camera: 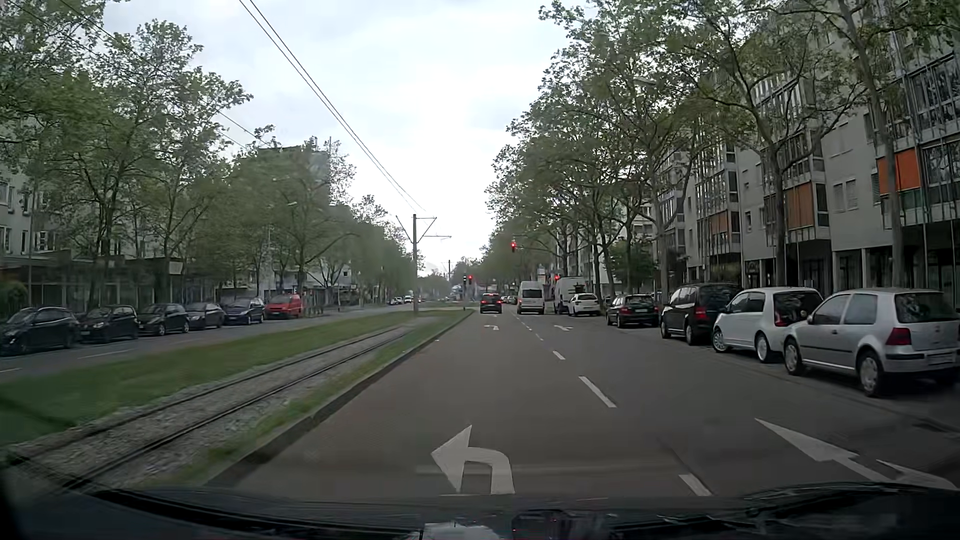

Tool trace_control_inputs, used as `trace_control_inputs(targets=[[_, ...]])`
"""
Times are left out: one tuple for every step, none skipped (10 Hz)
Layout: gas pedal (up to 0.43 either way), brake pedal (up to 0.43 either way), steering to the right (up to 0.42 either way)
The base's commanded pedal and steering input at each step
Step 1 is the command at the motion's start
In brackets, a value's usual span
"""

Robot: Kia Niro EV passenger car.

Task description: Follow the waypoints while adhering to traffic rules and regulations

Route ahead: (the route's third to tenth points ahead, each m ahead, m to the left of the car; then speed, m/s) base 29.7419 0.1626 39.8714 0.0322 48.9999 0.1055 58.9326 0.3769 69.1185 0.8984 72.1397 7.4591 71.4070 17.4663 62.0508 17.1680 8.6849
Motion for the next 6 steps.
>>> trace_control_inputs(targets=[[0.0,0.165,0.001],[0.0,0.159,0.0],[0.0,0.171,0.001],[0.0,0.171,0.001],[0.0,0.171,0.0],[0.0,0.177,0.0]])
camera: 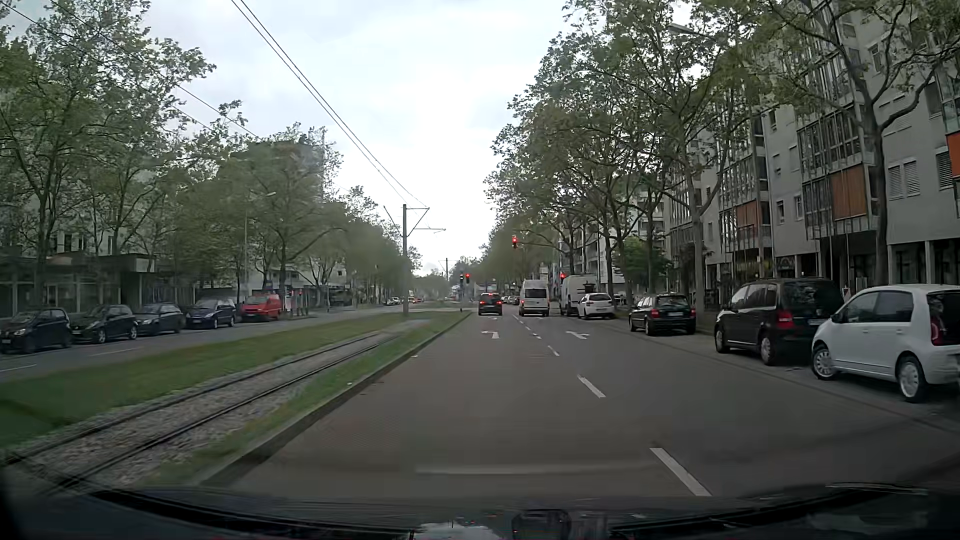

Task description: Follow the waypoints while adhering to traffic rules and regulations

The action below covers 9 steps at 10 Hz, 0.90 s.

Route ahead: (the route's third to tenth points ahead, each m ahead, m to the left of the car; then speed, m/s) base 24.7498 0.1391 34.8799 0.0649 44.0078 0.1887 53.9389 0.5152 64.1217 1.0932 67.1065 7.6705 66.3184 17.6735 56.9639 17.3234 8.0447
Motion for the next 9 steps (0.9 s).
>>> trace_control_inputs(targets=[[0.0,0.171,0.0],[0.0,0.177,0.0],[0.0,0.177,0.0],[0.0,0.183,-0.001],[0.0,0.171,-0.001],[0.0,0.152,-0.001],[0.0,0.134,-0.001],[0.0,0.14,-0.001],[0.0,0.14,-0.001]])
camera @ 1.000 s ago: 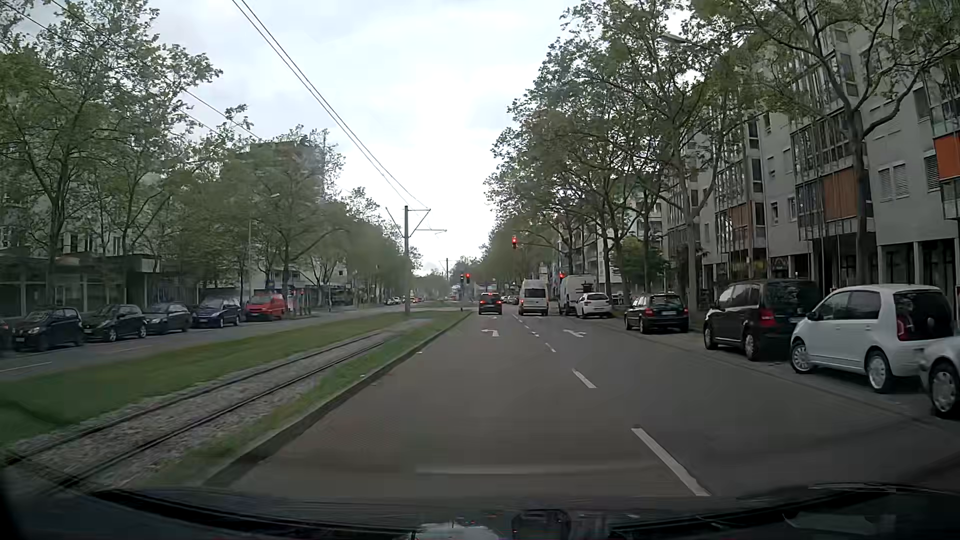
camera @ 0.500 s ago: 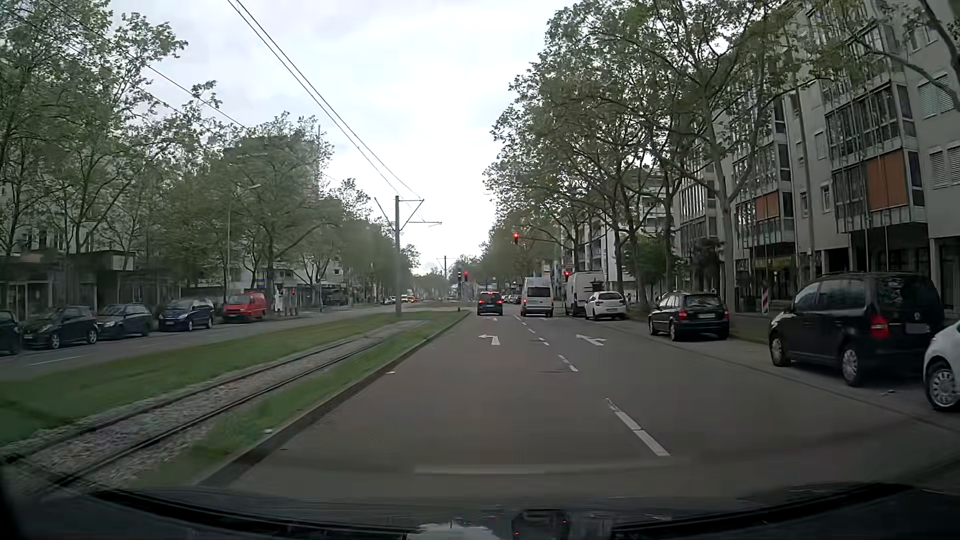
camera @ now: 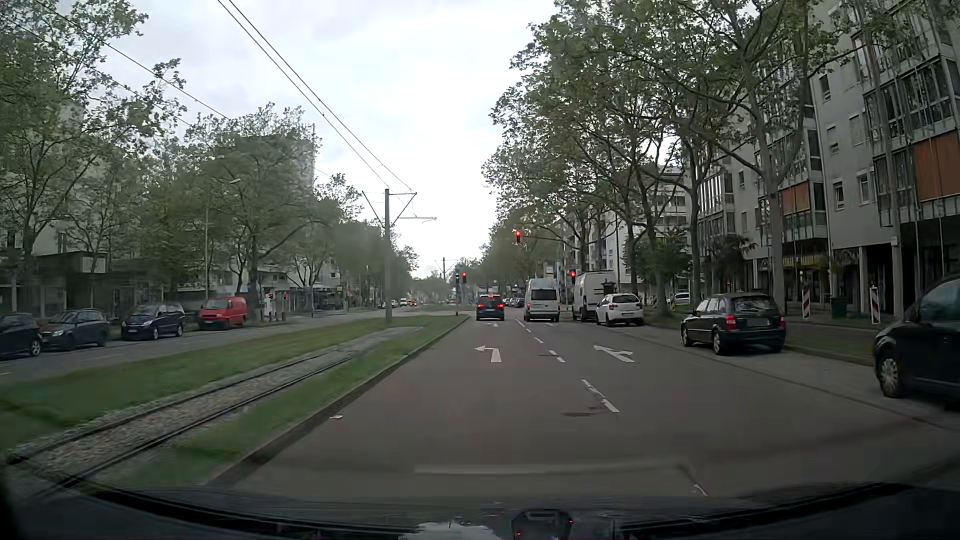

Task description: Follow the waypoints while adhering to traffic rules and regulations

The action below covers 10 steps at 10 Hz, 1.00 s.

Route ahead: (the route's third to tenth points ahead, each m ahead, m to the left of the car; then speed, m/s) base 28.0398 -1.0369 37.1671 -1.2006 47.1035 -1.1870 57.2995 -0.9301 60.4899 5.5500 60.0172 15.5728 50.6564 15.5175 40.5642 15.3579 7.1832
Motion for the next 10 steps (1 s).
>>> trace_control_inputs(targets=[[0.0,0.14,-0.001],[0.0,0.14,-0.001],[0.0,0.14,-0.001],[0.0,0.146,-0.001],[0.0,0.14,-0.001],[0.0,0.14,-0.001],[0.0,0.14,-0.001],[0.0,0.14,-0.001],[0.0,0.14,-0.001],[0.0,0.146,-0.002]])
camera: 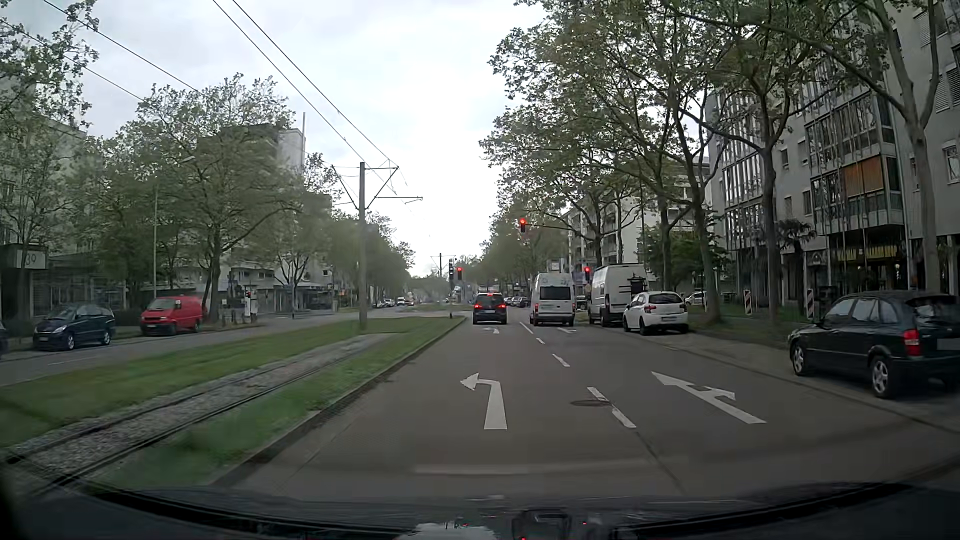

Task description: Follow the waypoints while adhering to traffic rules and regulations

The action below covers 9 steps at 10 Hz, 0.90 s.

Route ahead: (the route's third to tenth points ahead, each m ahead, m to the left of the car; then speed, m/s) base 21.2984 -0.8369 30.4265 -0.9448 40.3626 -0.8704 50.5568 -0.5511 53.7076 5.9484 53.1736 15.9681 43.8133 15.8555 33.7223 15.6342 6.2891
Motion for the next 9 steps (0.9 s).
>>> trace_control_inputs(targets=[[0.0,0.14,-0.004],[0.0,0.122,-0.005],[0.0,0.122,-0.002],[0.0,0.116,0.001],[0.0,0.122,0.0],[0.0,0.116,-0.002],[0.0,0.122,-0.001],[0.0,0.122,0.001],[0.0,0.122,0.002]])
